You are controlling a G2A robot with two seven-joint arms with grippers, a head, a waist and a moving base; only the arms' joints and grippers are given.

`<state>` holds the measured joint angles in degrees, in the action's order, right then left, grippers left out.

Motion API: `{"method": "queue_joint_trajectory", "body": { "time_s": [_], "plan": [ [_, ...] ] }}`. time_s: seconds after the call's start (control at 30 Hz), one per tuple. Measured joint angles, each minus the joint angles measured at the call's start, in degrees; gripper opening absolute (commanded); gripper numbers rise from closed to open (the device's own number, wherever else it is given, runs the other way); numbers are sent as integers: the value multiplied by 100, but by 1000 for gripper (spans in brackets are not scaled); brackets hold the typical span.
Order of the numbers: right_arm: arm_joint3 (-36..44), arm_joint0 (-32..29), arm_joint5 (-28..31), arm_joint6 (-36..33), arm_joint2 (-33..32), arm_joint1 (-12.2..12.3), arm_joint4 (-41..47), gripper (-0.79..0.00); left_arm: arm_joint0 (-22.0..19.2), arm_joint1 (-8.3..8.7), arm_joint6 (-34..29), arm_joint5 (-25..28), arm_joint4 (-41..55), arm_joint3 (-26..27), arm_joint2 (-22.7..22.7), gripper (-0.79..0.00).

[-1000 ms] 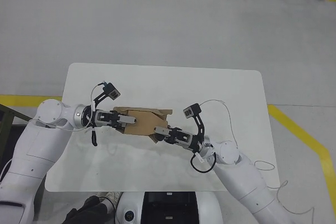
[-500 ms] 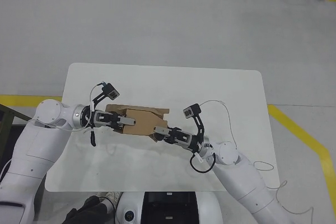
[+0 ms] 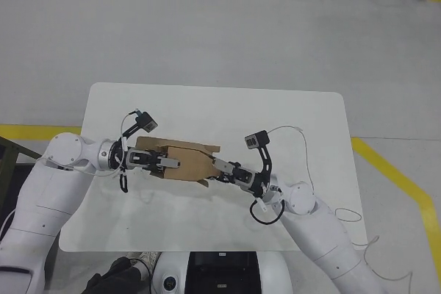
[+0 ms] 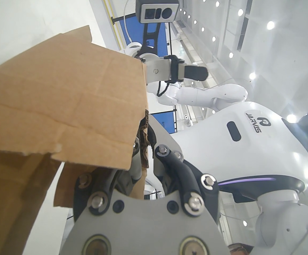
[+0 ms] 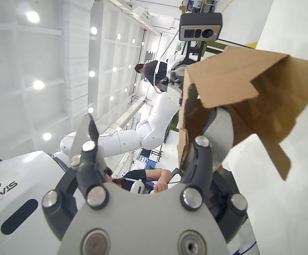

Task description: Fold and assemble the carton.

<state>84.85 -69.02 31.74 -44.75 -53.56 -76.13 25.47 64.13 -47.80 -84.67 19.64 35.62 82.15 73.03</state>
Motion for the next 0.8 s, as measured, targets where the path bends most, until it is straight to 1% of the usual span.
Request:
{"method": "queue_joint_trajectory", "body": {
  "time_s": [0.2, 0.37, 0.8],
  "plan": [
    [215, 27, -25, 38, -7, -1, -99, 0, 25, 1, 209, 208, -379, 9, -22, -785],
    [279, 57, -22, 67, 91, -31, -43, 0, 19, -9, 284, 269, -471, -10, -56, -785],
    [-94, 367, 57, 128, 500, -184, 61, 0, -15, -25, 330, 252, -463, 36, -75, -785]
  ]
}}
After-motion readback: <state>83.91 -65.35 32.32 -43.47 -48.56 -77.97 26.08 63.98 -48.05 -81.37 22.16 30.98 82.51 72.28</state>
